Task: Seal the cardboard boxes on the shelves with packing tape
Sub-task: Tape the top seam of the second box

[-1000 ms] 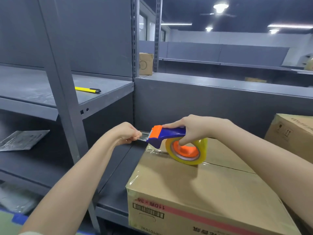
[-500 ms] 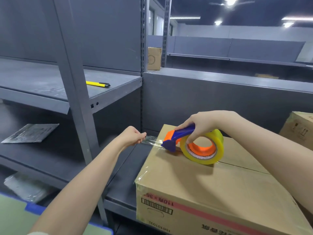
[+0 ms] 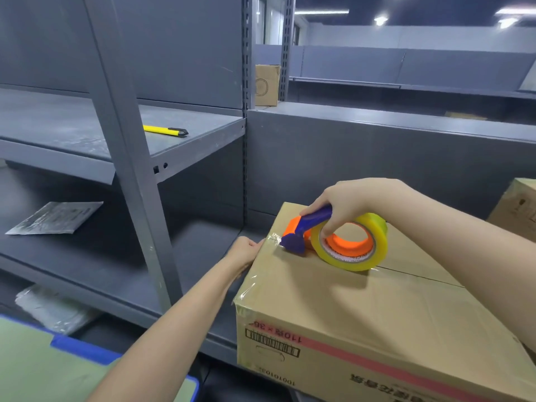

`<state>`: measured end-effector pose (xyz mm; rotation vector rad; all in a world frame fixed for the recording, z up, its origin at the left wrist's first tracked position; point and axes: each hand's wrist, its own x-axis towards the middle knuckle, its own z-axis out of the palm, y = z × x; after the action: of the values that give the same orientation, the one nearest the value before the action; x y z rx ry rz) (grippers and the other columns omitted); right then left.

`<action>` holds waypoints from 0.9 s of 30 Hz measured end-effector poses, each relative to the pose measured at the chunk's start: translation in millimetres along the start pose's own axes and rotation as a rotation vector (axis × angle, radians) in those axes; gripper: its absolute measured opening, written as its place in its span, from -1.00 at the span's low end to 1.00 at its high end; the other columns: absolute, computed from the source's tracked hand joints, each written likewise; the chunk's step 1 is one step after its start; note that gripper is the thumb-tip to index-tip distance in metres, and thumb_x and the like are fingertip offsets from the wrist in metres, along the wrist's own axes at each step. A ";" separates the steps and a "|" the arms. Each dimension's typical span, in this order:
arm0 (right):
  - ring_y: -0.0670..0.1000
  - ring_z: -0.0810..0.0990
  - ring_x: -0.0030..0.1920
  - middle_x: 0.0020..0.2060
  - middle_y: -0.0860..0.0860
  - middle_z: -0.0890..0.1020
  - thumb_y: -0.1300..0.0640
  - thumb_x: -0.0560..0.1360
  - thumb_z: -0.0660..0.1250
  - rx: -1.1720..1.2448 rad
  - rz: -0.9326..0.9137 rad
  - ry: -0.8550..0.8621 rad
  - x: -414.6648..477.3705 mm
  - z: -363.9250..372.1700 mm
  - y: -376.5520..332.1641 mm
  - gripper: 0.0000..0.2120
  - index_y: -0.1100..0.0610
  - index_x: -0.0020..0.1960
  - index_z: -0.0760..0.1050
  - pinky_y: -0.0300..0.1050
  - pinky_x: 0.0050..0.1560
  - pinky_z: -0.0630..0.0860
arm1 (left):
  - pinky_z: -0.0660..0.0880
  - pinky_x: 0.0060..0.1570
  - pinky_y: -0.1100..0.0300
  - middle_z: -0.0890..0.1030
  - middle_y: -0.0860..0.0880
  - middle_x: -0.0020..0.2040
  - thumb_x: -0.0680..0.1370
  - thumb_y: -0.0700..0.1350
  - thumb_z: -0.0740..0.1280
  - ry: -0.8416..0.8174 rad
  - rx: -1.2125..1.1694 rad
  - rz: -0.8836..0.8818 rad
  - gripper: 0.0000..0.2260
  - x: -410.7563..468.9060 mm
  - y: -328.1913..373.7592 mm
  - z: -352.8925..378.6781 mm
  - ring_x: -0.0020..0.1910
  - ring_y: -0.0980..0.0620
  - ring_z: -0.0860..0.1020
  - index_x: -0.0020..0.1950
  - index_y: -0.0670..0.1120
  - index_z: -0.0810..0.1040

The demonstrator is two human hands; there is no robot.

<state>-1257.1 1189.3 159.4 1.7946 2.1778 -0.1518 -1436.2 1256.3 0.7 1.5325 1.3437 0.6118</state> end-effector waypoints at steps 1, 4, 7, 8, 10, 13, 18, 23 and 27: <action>-0.03 0.38 0.02 0.10 -0.10 0.48 -0.18 0.43 0.35 -0.086 0.006 0.024 -0.7 -0.5 -2.7 -0.45 -0.23 0.39 0.30 -0.20 -0.01 0.34 | -0.01 -0.64 0.32 0.12 0.06 -0.62 0.54 0.05 0.29 -0.002 0.020 -0.017 -0.50 -0.1 1.0 -1.0 -0.65 0.10 0.04 -0.47 -0.05 0.12; -0.03 0.27 0.00 -0.05 -0.08 0.34 -0.29 0.42 0.30 -0.317 -0.001 0.113 -2.7 -1.2 -6.2 -0.41 -0.26 0.40 0.25 -0.16 0.01 0.28 | 0.09 -0.51 0.25 0.29 -0.07 -0.39 0.52 0.05 0.31 0.019 0.073 0.003 -0.59 1.0 4.4 -1.1 -0.47 -0.01 0.19 -0.40 -0.05 0.20; -0.06 0.35 -0.03 -0.07 -0.09 0.35 -0.21 0.44 0.33 -0.242 -0.011 0.116 -4.4 -1.6 -6.9 -0.43 -0.21 0.41 0.29 -0.21 -0.12 0.33 | 0.39 -0.19 0.16 0.43 -0.03 -0.25 0.52 0.03 0.29 0.105 0.168 0.040 -0.72 1.3 5.3 -1.4 -0.20 -0.07 0.35 -0.31 -0.02 0.31; -0.06 0.38 -0.03 -0.06 -0.09 0.38 -0.17 0.44 0.35 -0.211 -0.015 0.112 -4.7 -0.5 -7.1 -0.44 -0.19 0.41 0.30 -0.22 -0.15 0.33 | 0.44 -0.01 0.09 0.45 0.02 -0.25 0.52 0.03 0.29 0.121 0.212 0.036 -0.76 1.0 3.4 -1.4 -0.14 -0.05 0.39 -0.29 -0.01 0.34; -0.05 0.42 -0.03 0.00 -0.09 0.47 -0.10 0.46 0.36 -0.175 -0.026 0.111 -4.8 2.2 -7.4 -0.45 -0.17 0.41 0.32 -0.24 -0.18 0.34 | 0.45 0.02 0.04 0.49 0.02 -0.19 0.52 0.01 0.31 0.102 0.198 0.029 -0.79 2.3 -3.7 -0.7 -0.15 0.00 0.43 -0.26 -0.01 0.38; -0.06 0.43 -0.04 0.15 -0.06 0.52 -0.06 0.47 0.37 -0.144 -0.025 0.105 -6.2 3.9 -6.0 -0.45 -0.14 0.42 0.30 -0.27 -0.18 0.34 | 0.43 -0.13 0.15 0.56 -0.05 -0.08 0.47 -0.09 0.40 0.110 0.072 0.138 -0.87 2.4 -6.3 -6.3 -0.10 -0.01 0.49 -0.19 -0.06 0.47; -0.07 0.42 -0.04 0.18 -0.07 0.52 -0.07 0.46 0.37 -0.080 -0.033 0.097 -12.3 3.1 -3.6 -0.45 -0.14 0.41 0.31 -0.30 -0.22 0.33 | 0.55 -0.04 0.12 0.59 -0.03 -0.05 0.50 -0.05 0.38 0.021 -0.001 0.278 -0.81 -6.6 22.0 -23.7 -0.01 0.00 0.57 0.05 -0.09 0.54; -0.05 0.43 0.02 0.21 -0.06 0.49 -0.06 0.46 0.37 -0.013 -0.021 0.029 -14.0 -0.4 -3.3 -0.44 -0.14 0.42 0.30 -0.26 -0.08 0.37 | 0.51 0.01 0.15 0.60 0.04 0.09 0.50 -0.03 0.31 -0.132 0.394 0.433 -0.70 -34.5 33.9 -10.2 0.04 0.07 0.55 0.22 0.00 0.52; -0.05 0.41 -0.03 0.14 -0.08 0.50 0.02 0.47 0.36 -0.041 -0.005 0.014 -11.3 -0.3 -8.7 -0.46 -0.11 0.42 0.31 -0.28 -0.20 0.35 | 0.50 0.08 0.14 0.55 0.10 0.14 0.42 0.15 0.39 -0.222 0.339 0.462 -0.57 -45.5 24.4 -6.0 0.10 0.11 0.50 0.26 0.19 0.45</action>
<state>-1263.7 1177.0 162.1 1.7736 2.1789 -0.0952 -1442.4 1217.5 34.8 2.1498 0.9592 0.4872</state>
